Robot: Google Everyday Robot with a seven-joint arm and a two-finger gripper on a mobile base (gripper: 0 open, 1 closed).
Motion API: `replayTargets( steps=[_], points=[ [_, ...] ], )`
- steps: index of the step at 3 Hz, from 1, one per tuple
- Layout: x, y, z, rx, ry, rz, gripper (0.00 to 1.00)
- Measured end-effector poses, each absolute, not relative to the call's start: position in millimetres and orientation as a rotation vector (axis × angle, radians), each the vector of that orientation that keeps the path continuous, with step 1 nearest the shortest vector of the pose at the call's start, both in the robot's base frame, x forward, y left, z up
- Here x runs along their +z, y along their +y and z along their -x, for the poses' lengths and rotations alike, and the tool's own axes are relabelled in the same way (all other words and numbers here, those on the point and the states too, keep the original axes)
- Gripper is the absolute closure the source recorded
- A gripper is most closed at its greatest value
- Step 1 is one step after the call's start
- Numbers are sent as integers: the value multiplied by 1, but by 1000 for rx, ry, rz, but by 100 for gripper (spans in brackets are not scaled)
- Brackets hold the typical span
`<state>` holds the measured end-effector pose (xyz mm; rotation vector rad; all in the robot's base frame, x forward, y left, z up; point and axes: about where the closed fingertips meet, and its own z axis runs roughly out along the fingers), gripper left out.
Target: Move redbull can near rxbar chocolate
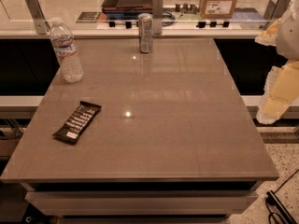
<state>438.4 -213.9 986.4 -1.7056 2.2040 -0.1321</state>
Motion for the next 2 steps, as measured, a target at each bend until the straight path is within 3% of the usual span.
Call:
replayTargets(
  steps=[2],
  points=[
    [991,-215,-443,-133,2192,1672,0]
  ],
)
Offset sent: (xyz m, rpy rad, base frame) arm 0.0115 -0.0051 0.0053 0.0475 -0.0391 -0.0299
